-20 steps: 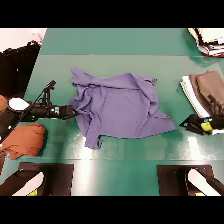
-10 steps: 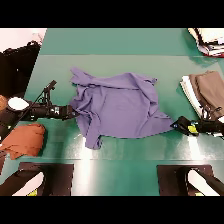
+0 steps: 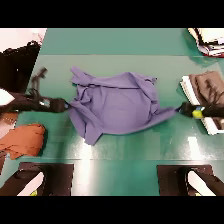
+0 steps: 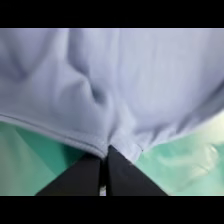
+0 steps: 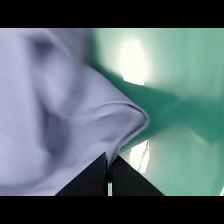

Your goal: Fold the shirts.

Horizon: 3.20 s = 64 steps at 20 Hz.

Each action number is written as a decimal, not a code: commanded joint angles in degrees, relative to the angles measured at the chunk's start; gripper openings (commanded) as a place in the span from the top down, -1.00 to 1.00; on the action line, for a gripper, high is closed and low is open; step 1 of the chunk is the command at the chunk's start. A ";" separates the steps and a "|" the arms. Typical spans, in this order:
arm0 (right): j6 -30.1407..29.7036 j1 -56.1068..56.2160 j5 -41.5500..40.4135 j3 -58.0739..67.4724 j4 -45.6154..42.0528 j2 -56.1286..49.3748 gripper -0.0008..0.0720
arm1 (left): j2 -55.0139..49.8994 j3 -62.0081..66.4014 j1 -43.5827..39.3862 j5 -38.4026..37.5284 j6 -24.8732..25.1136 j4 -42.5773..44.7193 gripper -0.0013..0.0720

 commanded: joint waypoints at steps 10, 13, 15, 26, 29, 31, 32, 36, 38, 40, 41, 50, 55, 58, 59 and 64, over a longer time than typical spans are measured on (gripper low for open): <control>-0.17 -11.41 1.68 57.99 -0.57 9.79 0.94 | 5.07 70.53 0.00 0.81 -6.01 14.86 0.90; -0.11 -16.22 4.79 66.36 -0.52 8.07 0.94 | 5.09 77.57 0.00 4.48 -6.51 15.52 0.90; -0.09 -18.45 8.83 71.47 -0.48 5.79 0.94 | 5.07 77.37 0.00 3.58 -8.09 16.00 0.90; 1.92 -7.15 23.34 55.39 -7.39 -18.40 0.94 | -14.29 41.81 0.00 -7.04 -8.28 13.66 0.90; 1.99 -0.74 20.98 50.01 -12.13 -28.65 0.94 | -28.00 41.11 0.00 -5.53 -8.17 13.68 0.90; 2.40 1.55 17.62 51.25 -12.33 -35.91 0.94 | -35.32 41.20 0.02 -0.22 -6.27 13.07 0.90; 3.26 2.40 16.00 53.29 -12.28 -39.10 0.94 | -37.92 41.48 0.02 3.08 -5.55 13.03 0.90; 4.44 4.87 9.68 63.28 -12.22 -46.66 0.94 | -42.18 44.26 0.02 12.85 -5.31 13.05 0.90; 3.89 4.85 9.92 66.45 -12.61 -47.56 0.94 | -42.12 46.38 0.35 12.33 -4.96 13.33 0.90; 2.80 4.55 12.41 66.90 -12.66 -47.39 0.94 | -41.90 48.28 1.92 6.49 -1.95 13.38 0.90; 2.03 4.13 14.49 66.42 -12.63 -47.39 0.94 | -41.90 48.43 3.08 2.10 -0.72 13.38 0.90; 1.44 7.76 12.57 48.72 -12.59 -47.25 0.95 | -41.92 27.63 5.77 1.07 2.19 12.96 0.90; 1.40 8.37 14.23 47.17 -12.50 -46.53 0.46 | -41.77 27.89 5.84 -1.11 -1.38 14.69 -0.63; 0.68 6.93 18.38 47.10 -12.66 -43.74 -0.08 | -38.99 29.75 5.84 -5.20 -1.31 15.63 -0.52; 0.31 6.08 20.15 46.93 -12.66 -42.38 -0.08 | -37.20 29.75 5.84 -5.86 -1.60 16.83 -0.52; 0.28 3.17 19.43 35.21 -12.59 -30.10 -0.08 | -24.09 17.79 5.84 -11.74 -6.03 19.58 -0.52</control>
